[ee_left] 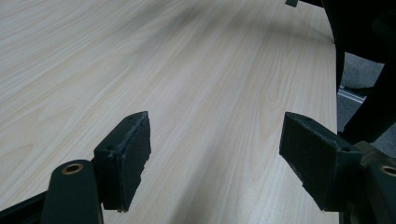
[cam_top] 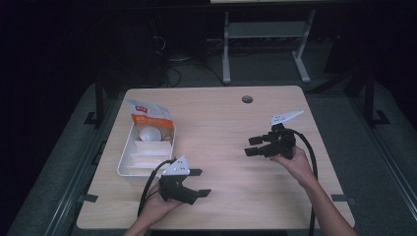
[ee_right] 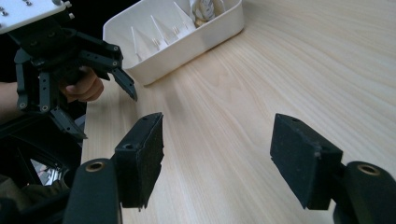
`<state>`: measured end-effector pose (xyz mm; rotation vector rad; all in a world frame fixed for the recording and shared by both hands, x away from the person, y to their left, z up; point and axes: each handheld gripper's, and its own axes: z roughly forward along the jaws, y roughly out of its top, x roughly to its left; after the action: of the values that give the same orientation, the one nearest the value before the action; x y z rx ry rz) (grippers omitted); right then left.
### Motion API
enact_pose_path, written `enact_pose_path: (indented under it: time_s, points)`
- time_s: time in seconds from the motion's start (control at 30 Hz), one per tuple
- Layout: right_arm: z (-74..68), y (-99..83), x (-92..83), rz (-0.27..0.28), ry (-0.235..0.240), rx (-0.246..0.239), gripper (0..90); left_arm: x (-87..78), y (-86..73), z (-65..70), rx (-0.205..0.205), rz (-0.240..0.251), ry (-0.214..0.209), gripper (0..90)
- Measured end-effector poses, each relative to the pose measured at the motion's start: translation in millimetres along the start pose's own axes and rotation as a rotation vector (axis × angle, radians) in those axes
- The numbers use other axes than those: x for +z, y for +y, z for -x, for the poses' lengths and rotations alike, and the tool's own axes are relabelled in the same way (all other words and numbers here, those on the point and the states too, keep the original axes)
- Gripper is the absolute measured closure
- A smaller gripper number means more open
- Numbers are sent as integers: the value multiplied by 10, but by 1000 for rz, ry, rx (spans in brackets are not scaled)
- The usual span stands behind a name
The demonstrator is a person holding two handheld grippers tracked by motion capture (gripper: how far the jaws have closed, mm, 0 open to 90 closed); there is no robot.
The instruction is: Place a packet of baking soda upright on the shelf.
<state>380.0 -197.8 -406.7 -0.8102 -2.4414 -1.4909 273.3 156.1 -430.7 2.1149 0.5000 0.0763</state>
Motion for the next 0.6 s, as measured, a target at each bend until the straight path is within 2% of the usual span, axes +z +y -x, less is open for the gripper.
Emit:
enact_pose_path:
  time_s: [0.6]
  points:
    - [-44,-261,-150,-2,-17,29,323,1,-3,-8,-6,-3,2,238]
